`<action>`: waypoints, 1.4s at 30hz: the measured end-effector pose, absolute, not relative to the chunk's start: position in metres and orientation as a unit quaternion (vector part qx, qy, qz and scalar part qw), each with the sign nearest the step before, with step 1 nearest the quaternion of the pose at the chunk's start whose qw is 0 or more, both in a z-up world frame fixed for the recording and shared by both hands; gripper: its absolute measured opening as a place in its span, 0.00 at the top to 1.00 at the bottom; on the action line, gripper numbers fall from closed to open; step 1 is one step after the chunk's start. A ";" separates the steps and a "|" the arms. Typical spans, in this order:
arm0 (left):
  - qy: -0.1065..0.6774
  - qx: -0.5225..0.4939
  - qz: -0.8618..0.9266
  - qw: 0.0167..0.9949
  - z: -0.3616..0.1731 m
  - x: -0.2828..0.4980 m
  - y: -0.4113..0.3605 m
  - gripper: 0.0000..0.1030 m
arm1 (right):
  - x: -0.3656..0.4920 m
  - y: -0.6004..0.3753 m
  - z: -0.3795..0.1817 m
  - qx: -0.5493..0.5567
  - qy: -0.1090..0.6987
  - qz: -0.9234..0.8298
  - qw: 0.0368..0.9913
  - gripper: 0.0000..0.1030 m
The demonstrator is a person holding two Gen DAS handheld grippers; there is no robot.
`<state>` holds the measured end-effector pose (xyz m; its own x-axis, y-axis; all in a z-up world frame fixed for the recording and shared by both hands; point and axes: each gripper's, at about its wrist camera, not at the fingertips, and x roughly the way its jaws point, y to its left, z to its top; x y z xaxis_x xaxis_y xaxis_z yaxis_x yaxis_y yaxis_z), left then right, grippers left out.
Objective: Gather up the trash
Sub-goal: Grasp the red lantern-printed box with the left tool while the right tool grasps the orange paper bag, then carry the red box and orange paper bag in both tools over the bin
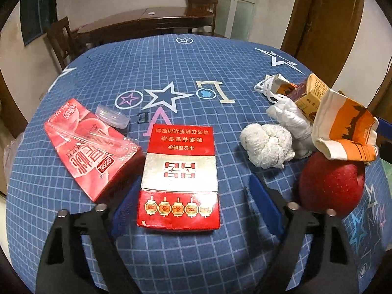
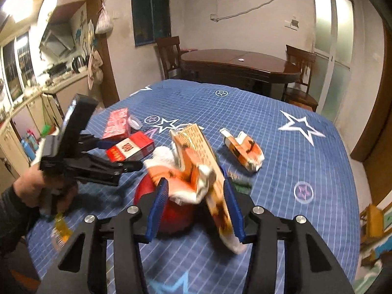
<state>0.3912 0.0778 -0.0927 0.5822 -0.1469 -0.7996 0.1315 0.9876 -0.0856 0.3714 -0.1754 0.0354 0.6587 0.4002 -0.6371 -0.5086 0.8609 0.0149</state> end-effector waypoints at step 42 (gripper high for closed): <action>0.256 -0.040 -0.092 0.961 0.022 0.246 0.016 0.48 | 0.216 -0.208 0.081 -0.047 0.149 0.076 0.985 0.83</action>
<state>0.2460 0.0157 0.0216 0.8517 -0.1977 -0.4853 0.1567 0.9798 -0.1242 0.2160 -0.2082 0.0808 0.9443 0.1356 -0.3000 -0.1635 0.9840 -0.0701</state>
